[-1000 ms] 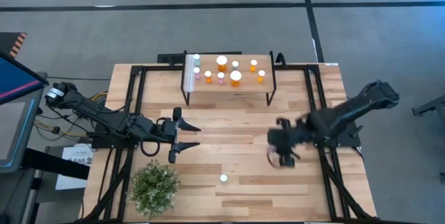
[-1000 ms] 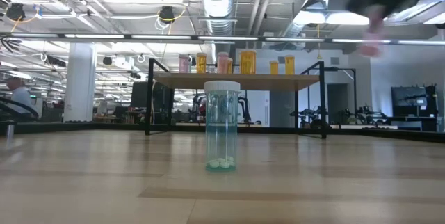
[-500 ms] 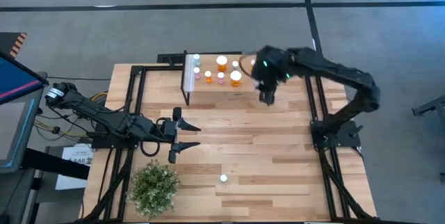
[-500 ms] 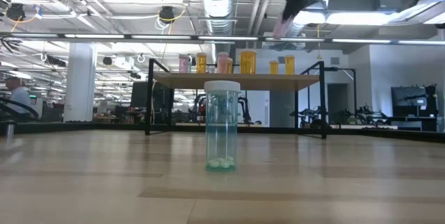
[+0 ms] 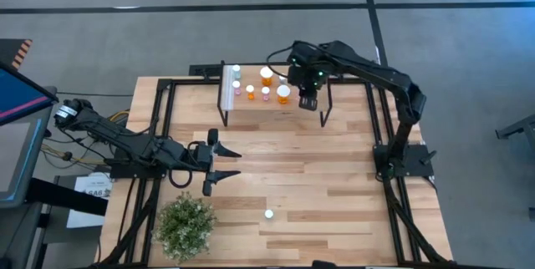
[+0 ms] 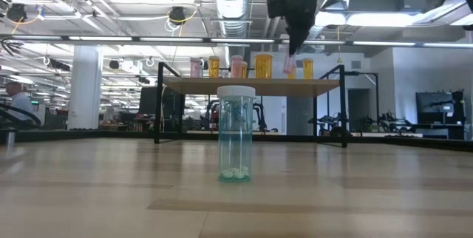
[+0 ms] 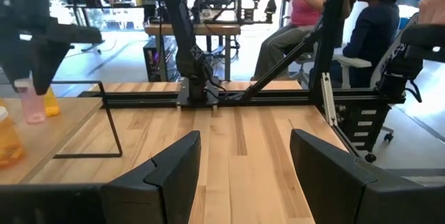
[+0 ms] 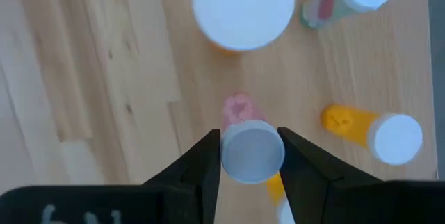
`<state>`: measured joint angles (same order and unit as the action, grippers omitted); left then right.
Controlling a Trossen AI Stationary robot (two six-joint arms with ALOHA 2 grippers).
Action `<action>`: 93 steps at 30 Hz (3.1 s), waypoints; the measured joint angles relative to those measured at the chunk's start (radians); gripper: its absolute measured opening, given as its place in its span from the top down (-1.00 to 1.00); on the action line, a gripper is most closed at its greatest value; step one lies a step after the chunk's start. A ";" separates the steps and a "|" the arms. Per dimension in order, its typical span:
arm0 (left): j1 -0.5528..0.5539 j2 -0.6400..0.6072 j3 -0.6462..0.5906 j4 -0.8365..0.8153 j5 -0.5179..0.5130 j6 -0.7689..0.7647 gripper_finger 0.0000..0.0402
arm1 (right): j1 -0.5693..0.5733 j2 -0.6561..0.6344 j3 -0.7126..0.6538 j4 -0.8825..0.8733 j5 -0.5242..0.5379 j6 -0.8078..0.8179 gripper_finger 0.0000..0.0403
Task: Pick and place medicine bottles onto shelf by color
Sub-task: Put the pink pill bottle on the shelf, then put the blue pill bottle on the shelf
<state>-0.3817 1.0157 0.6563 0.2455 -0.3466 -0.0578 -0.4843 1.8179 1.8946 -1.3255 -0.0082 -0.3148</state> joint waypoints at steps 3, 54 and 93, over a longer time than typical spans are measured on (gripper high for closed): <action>0.000 0.000 0.000 0.000 0.000 -0.002 -0.05 | -0.022 0.008 -0.001 0.002 0.000 -0.008 0.25; 0.000 0.000 0.000 -0.001 0.005 -0.026 -0.05 | 0.534 -0.493 -0.381 0.322 -0.020 0.245 0.10; 0.000 0.000 0.000 -0.007 0.000 -0.033 -0.05 | 0.889 0.082 -0.716 1.377 -0.029 0.308 -0.17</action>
<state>-0.3817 1.0157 0.6564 0.2382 -0.3462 -0.0910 0.4049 1.8995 1.1782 0.0511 -0.0371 -0.0067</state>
